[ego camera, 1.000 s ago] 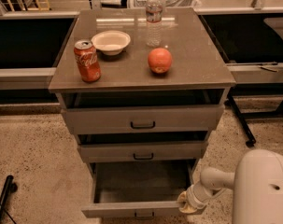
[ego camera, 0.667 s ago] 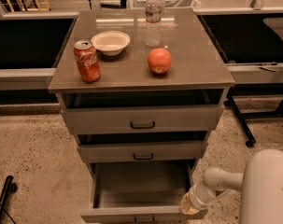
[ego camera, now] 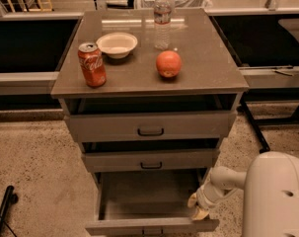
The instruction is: Open bottom drawer
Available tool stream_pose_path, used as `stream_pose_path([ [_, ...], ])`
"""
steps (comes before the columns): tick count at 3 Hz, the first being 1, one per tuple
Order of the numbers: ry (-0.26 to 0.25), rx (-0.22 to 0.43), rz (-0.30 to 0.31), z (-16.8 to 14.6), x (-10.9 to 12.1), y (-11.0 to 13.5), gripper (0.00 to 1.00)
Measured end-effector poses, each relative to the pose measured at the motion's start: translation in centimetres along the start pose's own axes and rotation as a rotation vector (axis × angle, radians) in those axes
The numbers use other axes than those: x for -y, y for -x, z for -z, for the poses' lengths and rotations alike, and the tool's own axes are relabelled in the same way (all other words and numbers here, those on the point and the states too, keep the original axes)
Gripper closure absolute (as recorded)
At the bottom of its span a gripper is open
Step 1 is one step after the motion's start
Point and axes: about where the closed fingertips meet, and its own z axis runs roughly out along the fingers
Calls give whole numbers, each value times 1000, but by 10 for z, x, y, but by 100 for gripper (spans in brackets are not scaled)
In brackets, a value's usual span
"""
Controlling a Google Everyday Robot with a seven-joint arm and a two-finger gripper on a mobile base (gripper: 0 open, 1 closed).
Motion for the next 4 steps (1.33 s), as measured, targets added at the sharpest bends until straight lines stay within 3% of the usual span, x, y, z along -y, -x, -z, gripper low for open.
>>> stream_pose_path([
  [1,-37,-9,3,-23,36,-12,61],
  [2,-47,3,11,-48,50,-17,85],
  [3,-28,19,7,-72,51,-20,100],
  [4,40,54,-38,-97,22,-20,100],
])
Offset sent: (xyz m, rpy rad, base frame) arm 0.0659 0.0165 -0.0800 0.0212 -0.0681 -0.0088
